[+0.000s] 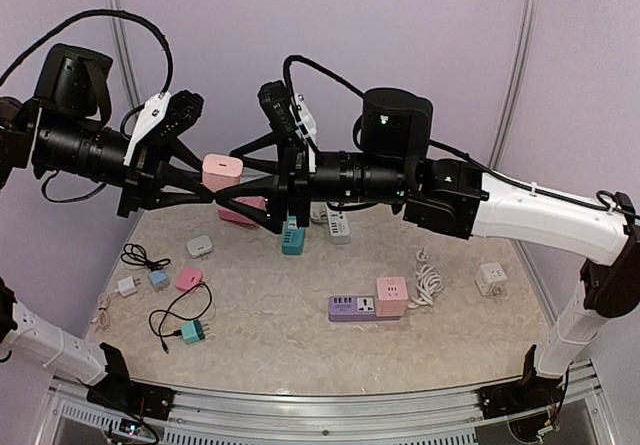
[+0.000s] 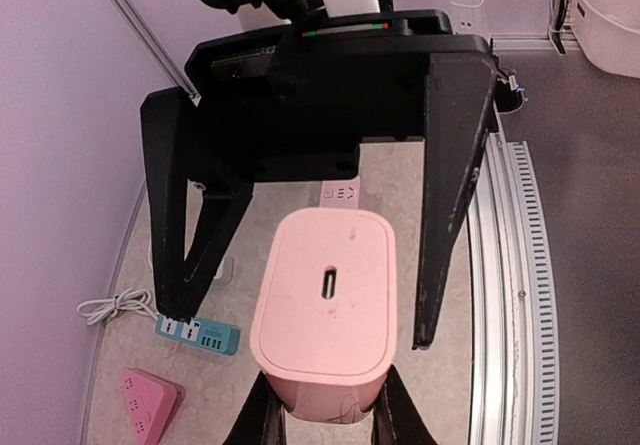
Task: Insert the plug
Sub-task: Adjust the plug.
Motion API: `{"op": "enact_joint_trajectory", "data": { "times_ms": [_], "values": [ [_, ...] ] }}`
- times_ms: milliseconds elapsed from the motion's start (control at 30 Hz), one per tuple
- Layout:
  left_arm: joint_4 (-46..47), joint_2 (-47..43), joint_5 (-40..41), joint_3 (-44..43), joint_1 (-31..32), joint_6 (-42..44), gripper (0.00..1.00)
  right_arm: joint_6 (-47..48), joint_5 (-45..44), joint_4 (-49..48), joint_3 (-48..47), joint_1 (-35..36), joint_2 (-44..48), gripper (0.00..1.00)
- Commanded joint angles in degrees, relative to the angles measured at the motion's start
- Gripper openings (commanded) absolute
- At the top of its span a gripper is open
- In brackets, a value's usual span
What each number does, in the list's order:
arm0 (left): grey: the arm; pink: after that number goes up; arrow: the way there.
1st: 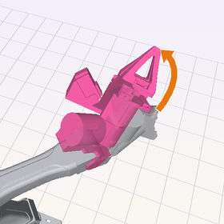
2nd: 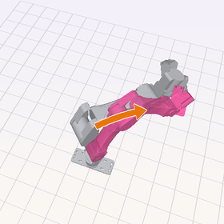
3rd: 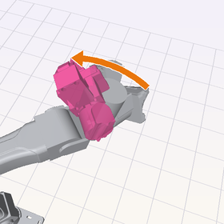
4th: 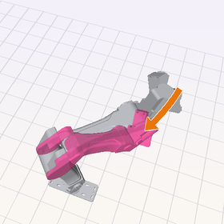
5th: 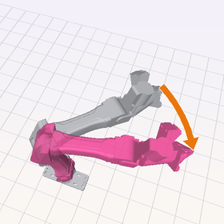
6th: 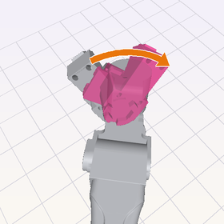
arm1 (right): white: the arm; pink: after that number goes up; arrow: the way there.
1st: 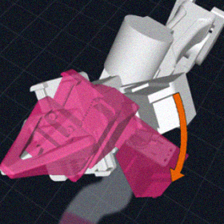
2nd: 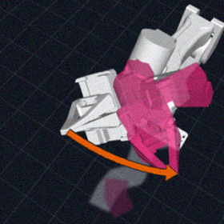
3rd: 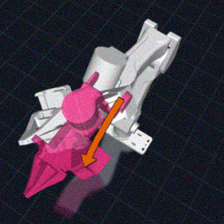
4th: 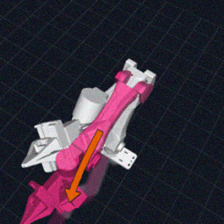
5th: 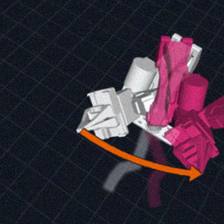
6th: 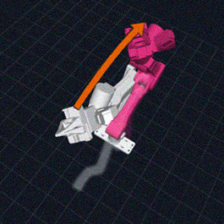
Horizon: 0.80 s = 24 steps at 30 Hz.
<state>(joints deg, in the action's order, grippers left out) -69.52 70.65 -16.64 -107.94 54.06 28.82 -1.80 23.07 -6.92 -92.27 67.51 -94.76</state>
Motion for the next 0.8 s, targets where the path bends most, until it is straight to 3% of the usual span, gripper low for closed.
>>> {"op": "enact_joint_trajectory", "data": {
  "times_ms": [0, 200, 567, 767],
  "values": [
    [-0.87, -0.36, 2.53, 2.3, 0.69, 2.53, 0.0, -1.64, -6.96, 14.28, -4.76, 0.55, 1.81, 0.85],
    [-0.14, 0.46, 4.29, 2.89, 1.54, 2.21, 0.0, 0.22, -8.77, 24.2, -12.14, 0.87, -1.58, 0.85],
    [-0.42, 1.15, 4.45, 3.13, 1.86, 2.39, 0.0, 0.08, -7.49, 31.97, -19.11, 0.95, -6.15, 0.42],
    [-0.57, 1.33, 4.24, 2.65, 1.9, 2.46, 0.0, 0.15, -6.18, 34.3, -18.99, 0.88, -6.05, 0.47]
  ]
}}
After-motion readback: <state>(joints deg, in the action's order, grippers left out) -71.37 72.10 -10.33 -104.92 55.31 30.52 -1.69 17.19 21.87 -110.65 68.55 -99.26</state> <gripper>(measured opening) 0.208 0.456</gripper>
